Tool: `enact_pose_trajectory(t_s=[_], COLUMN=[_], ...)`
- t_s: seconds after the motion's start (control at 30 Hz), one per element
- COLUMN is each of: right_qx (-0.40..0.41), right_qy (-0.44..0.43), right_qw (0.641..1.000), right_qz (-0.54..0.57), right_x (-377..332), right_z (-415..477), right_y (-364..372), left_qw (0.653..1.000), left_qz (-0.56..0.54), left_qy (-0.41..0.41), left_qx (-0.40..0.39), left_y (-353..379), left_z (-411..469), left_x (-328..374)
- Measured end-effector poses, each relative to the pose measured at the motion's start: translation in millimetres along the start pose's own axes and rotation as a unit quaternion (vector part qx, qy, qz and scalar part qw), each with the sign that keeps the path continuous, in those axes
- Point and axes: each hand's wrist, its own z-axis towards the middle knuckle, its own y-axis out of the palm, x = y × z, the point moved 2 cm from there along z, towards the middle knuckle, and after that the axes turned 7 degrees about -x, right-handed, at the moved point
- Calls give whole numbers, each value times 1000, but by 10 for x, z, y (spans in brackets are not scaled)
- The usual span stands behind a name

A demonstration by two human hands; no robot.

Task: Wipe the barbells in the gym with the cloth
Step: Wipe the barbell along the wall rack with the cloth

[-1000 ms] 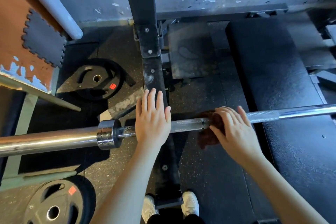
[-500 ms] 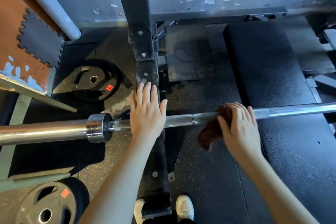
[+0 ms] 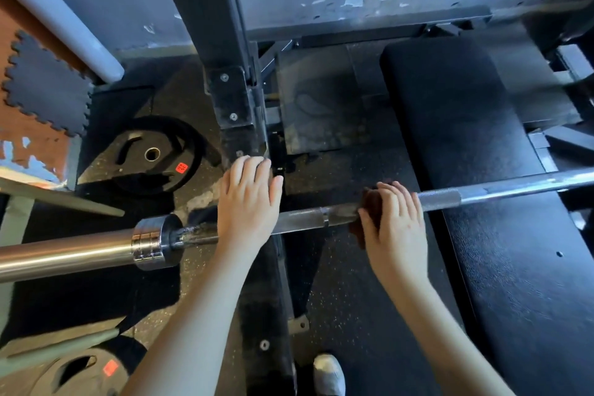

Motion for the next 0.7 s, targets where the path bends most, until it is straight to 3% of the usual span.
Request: enact_pose_trajectory(t_s=[0.07, 0.23, 0.33, 0.43, 0.6, 0.7], right_qx=[-9, -83, -52, -58, -141, -130], right_qy=[15, -176, -90, 12, -159, -173], right_qw=[999, 980, 993, 998, 977, 976], right_qz=[33, -38, -53, 3, -6, -25], right_x=[-262, -80, 256, 1, -266, -130], right_z=[-35, 3, 128, 137, 55, 126], right_y=[119, 35, -167, -70, 32, -45], left_qw=[1000, 996, 996, 996, 996, 996], left_qz=[-1, 13, 35, 41, 44, 48], left_qy=[18, 77, 69, 62, 59, 62], left_qx=[-9, -44, -54, -55, -54, -51], left_y=[-2, 59, 74, 66, 53, 54], left_z=[-25, -73, -49, -28, 3, -27], left_x=[9, 164, 200, 180, 188, 192])
